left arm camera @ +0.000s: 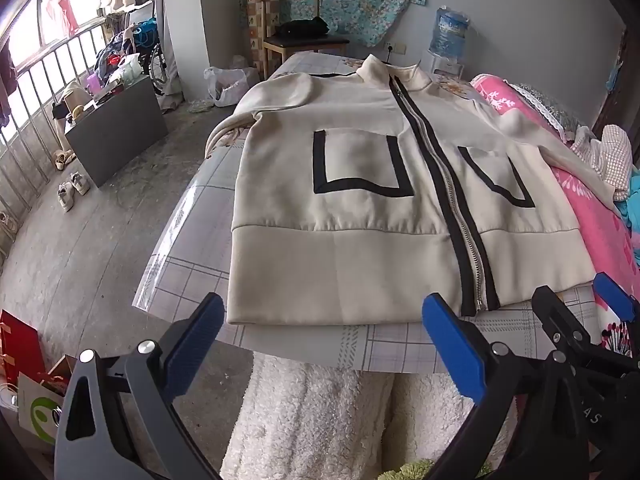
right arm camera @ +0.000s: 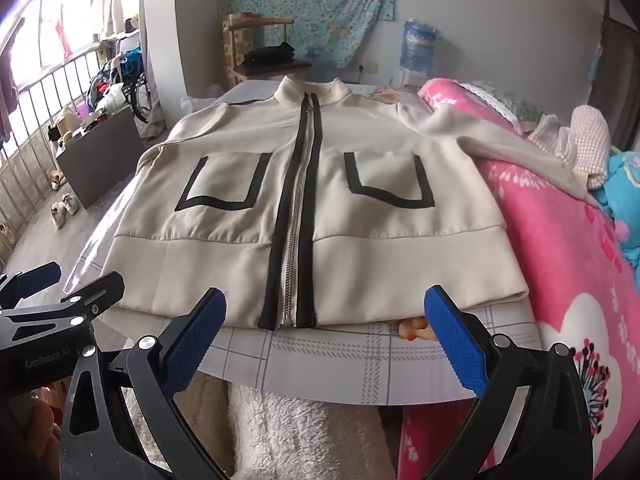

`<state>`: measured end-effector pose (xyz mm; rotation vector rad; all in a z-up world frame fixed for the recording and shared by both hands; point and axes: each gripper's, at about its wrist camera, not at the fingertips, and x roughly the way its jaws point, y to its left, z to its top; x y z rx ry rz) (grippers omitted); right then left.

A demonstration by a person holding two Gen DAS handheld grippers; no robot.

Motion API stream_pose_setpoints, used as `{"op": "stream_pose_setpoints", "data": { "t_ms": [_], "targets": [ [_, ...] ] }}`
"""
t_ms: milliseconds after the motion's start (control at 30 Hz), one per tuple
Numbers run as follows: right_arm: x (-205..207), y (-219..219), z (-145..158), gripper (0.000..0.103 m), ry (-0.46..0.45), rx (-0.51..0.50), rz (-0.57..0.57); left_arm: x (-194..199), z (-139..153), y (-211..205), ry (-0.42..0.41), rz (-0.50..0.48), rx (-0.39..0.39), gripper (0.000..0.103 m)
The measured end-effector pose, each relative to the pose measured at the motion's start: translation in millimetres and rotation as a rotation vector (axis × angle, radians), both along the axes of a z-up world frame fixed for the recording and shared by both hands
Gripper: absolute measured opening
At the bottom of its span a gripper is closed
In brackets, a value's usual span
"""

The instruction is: Fold large clothes

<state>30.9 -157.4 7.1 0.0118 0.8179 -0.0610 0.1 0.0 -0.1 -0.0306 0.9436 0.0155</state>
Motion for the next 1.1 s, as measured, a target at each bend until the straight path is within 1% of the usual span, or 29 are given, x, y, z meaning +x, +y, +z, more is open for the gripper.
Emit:
{"op": "stream_pose_setpoints", "data": {
  "t_ms": [467, 500, 1100],
  "targets": [
    [6.3, -4.6, 0.2, 0.095, 0.001, 0.006, -0.006, 0.2, -0.2, 0.1, 0.006, -0.001, -0.007, 0.097],
    [3.8, -3.6, 2.6, 0.095, 0.001, -0.007, 0.002, 0.1, -0.1, 0.1, 0.006, -0.001, -0.006, 0.097],
    [6.1, 1.3, 4.4, 0.095, 0.005, -0.010, 0.005, 0.3, -0.6, 0.7, 0.008, 0.001, -0.005, 0.097]
  ]
}}
